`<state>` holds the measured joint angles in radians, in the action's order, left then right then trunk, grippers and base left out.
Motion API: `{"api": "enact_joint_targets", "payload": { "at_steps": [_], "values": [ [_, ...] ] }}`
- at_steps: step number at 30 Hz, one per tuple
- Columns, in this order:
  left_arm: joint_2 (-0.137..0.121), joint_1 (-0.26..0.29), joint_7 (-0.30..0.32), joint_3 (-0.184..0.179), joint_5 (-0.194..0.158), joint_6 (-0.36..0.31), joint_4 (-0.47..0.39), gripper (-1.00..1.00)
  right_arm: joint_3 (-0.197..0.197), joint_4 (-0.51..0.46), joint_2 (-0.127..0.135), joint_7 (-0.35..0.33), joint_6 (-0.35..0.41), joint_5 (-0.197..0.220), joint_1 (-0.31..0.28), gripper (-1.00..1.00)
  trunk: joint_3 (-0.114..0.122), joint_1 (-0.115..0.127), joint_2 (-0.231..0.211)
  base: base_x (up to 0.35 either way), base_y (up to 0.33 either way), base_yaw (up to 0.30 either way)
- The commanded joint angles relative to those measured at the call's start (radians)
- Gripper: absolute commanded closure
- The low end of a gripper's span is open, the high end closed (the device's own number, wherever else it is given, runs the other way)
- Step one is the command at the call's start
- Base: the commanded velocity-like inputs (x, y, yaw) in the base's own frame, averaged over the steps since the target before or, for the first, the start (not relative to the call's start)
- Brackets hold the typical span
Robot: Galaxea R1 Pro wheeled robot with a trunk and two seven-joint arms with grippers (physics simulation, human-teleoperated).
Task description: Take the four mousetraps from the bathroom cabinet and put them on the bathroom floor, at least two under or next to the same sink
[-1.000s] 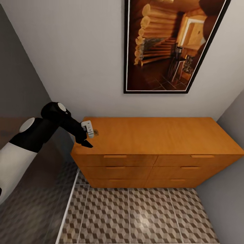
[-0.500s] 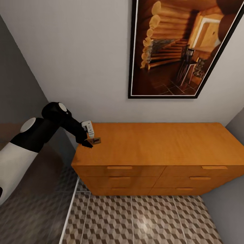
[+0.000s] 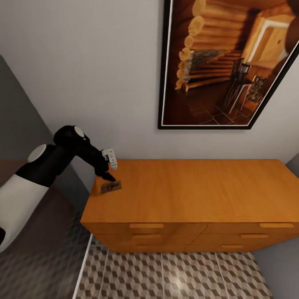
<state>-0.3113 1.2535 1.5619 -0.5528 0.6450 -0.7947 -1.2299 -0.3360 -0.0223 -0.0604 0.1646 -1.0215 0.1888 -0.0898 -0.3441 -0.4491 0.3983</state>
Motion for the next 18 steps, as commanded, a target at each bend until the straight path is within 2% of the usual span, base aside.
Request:
{"api": "enact_joint_targets", "payload": {
  "at_steps": [1, 6, 18],
  "values": [
    [0.0, 0.001, 0.009, -0.002, 0.008, -0.011, -0.001, -1.0, -0.009, 0.001, 0.0, 0.001, -0.003, 0.009, -0.001, 1.0, -0.002, -0.001, 0.002, 0.164, 0.0, 0.0],
    [-0.001, 0.001, 0.009, -0.007, 0.008, -0.011, 0.0, -1.0, -0.009, 0.001, 0.0, 0.001, -0.003, 0.009, -0.001, 1.0, -0.002, -0.001, 0.002, 0.067, 0.0, 0.0],
    [-0.007, 0.001, 0.009, -0.057, 0.008, -0.011, -0.002, -1.0, -0.009, 0.0, 0.001, 0.001, -0.003, 0.009, -0.001, 1.0, -0.002, -0.001, 0.002, 0.006, 0.0, 0.0]
  ]
}}
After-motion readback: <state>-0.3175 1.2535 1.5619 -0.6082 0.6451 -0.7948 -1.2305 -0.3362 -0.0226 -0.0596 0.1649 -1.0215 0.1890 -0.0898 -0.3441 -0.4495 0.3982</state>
